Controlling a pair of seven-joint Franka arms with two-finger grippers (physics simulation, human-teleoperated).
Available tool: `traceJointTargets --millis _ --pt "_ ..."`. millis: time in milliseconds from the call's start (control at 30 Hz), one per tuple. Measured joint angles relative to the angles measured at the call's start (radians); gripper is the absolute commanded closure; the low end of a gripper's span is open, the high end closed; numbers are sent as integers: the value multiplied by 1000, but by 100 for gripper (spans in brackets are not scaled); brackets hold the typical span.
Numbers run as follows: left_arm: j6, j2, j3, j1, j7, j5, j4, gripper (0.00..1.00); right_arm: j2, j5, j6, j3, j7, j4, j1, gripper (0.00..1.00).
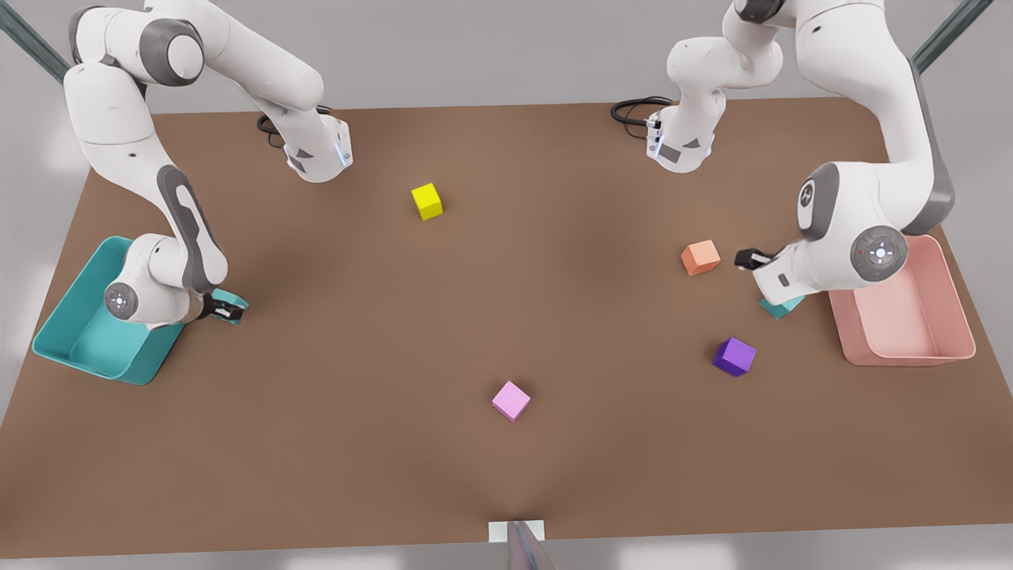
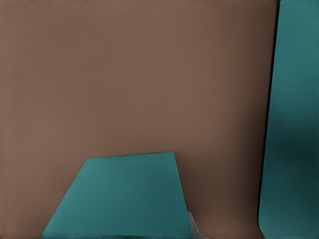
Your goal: Stack the two blue cubes on top of each other
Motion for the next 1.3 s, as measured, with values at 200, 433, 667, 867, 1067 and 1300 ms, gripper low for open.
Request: traceJointTargets --millis 200,433,667,867,1067,1300 --pt "130 62 59 32 -4 -8 -70 0 -34 124 -95 226 61 189 225 47" --pt "500 110 295 65 -125 -57 -363 0 430 71 -108 129 488 901 1053 46" --pt "688 96 382 76 -304 -192 -499 0 499 -3 -36 79 870 943 1146 0" --pt "750 71 385 66 -426 -215 -566 0 366 29 -116 152 1087 971 974 0" --pt "785 115 385 47 -514 -226 -571 0 328 1 -549 105 810 1011 424 0" --pt "831 187 384 35 -584 -232 -571 0 -257 -73 -846 74 395 840 424 0"
